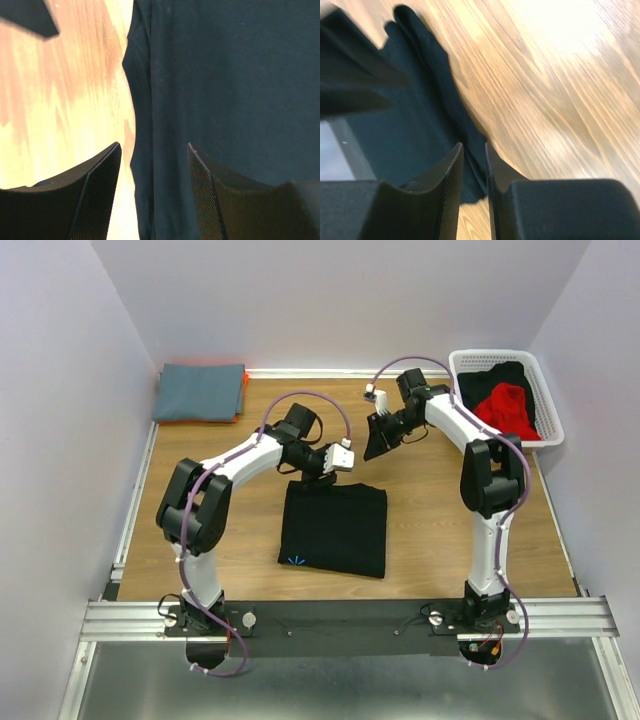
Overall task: Fold and stack the t-shirts
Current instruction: Fold the tshirt
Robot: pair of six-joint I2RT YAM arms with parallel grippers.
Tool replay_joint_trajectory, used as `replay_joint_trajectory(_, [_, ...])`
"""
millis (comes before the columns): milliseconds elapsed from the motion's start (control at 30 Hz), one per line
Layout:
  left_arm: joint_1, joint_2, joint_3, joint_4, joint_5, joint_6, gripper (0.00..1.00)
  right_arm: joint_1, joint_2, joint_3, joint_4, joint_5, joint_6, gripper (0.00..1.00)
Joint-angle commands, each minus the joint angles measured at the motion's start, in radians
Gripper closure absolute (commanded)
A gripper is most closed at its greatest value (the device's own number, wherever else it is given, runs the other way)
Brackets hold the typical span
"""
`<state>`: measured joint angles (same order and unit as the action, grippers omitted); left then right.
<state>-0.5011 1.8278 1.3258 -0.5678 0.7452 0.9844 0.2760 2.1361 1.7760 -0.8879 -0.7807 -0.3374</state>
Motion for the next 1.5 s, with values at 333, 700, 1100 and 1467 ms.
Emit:
replay_joint_trajectory(333, [-0.050,0.162,0.059,-0.035,-0.009,0.000,0.60,0.015,0.145,0.072,0.001,-0.193,0.104,0.71])
replay_joint_trajectory(700, [-0.065,0.045,-0.011,-0.029,-0.035,0.042,1.00,0.048,0.223,0.086,0.003,-0.290,0.107,0.72])
replay_joint_trajectory(1100, [-0.122,-0.148,-0.181,0.147,-0.162,0.066,1.00,0.120,0.344,0.071,0.001,-0.456,0.101,0.76])
replay_joint_trajectory(1467, [-0.108,-0.180,-0.171,0.194,-0.207,0.082,1.00,0.126,0.390,-0.016,-0.002,-0.405,0.015,0.77])
